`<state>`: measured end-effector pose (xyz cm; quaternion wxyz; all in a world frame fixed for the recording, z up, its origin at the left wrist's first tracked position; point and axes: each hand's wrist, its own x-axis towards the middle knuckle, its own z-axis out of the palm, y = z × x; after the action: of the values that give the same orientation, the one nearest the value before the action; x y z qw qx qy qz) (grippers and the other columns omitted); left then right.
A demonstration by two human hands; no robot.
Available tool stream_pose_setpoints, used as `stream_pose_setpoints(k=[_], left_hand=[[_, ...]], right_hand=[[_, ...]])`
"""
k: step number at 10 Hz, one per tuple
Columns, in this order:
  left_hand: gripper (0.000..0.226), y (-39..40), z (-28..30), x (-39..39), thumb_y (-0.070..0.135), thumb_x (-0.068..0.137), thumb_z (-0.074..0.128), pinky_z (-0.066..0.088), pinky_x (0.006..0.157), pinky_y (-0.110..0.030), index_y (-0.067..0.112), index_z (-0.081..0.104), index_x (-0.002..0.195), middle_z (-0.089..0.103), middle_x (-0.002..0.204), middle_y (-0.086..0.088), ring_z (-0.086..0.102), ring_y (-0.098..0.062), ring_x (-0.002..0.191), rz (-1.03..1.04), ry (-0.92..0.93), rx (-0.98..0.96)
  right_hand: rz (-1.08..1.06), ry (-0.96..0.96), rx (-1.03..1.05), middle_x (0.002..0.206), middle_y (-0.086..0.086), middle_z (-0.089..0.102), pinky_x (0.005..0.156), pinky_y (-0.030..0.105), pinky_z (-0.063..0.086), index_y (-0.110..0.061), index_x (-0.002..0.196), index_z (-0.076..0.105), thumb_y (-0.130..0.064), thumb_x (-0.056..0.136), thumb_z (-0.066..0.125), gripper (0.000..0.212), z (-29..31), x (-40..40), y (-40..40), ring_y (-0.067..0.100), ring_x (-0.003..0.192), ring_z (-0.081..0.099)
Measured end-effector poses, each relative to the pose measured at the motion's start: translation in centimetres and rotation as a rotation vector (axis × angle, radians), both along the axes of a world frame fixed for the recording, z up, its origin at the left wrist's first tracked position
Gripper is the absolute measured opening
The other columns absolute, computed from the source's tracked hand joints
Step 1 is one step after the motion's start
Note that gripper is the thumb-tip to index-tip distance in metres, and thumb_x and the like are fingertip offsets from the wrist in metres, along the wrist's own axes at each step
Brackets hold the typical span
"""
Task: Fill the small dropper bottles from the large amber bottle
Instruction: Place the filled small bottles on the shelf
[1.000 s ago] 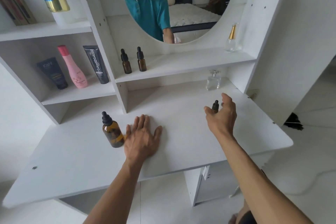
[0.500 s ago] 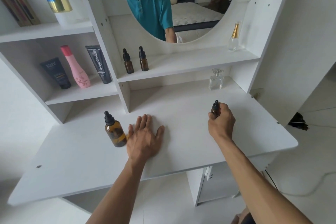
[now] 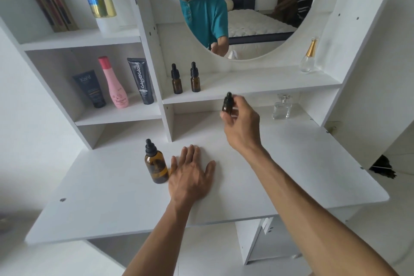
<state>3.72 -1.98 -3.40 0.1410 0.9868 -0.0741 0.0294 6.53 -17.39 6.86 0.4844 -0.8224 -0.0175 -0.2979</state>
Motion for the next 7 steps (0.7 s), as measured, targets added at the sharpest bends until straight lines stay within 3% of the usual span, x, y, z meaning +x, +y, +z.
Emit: stream_pose_setpoints(k=[1,2,4,7], left_hand=[[0.078,0.1,-0.1,0.0,0.064,0.102,0.018,-0.001,0.127,-0.046,0.017,0.014,0.163,0.01,0.172,0.003,0.0,-0.017,0.158,0.003,-0.007,-0.008],[0.077,0.2,-0.2,0.0,0.064,0.101,0.018,-0.001,0.127,-0.046,0.017,0.015,0.162,0.011,0.171,0.002,0.001,-0.017,0.158,0.005,-0.018,-0.01],[0.078,0.2,-0.1,0.0,0.065,0.101,0.018,0.0,0.127,-0.046,0.017,0.015,0.162,0.011,0.171,0.002,0.001,-0.018,0.158,0.009,-0.025,-0.01],[0.078,0.1,-0.1,0.2,0.065,0.101,0.017,-0.001,0.127,-0.046,0.017,0.015,0.162,0.01,0.171,0.003,0.0,-0.017,0.158,0.007,-0.028,-0.002]], right_hand=[[0.0,-0.089,-0.034,0.106,0.007,0.069,0.077,0.017,0.048,-0.008,0.118,0.06,-0.008,0.089,0.068,0.031,3.8,2.3,1.0,0.02,0.09,0.066],[0.014,-0.084,-0.063,0.101,0.003,0.07,0.08,0.023,0.05,-0.01,0.117,0.061,-0.01,0.088,0.069,0.03,6.4,4.4,1.5,0.02,0.089,0.067],[0.047,0.087,-0.15,0.097,-0.001,0.064,0.078,0.025,0.046,-0.011,0.114,0.061,-0.011,0.09,0.067,0.025,6.8,7.5,1.2,0.024,0.091,0.067],[0.021,0.13,-0.153,0.094,0.001,0.066,0.076,0.024,0.047,-0.011,0.112,0.063,-0.008,0.088,0.067,0.025,6.2,8.9,0.7,0.026,0.089,0.069]])
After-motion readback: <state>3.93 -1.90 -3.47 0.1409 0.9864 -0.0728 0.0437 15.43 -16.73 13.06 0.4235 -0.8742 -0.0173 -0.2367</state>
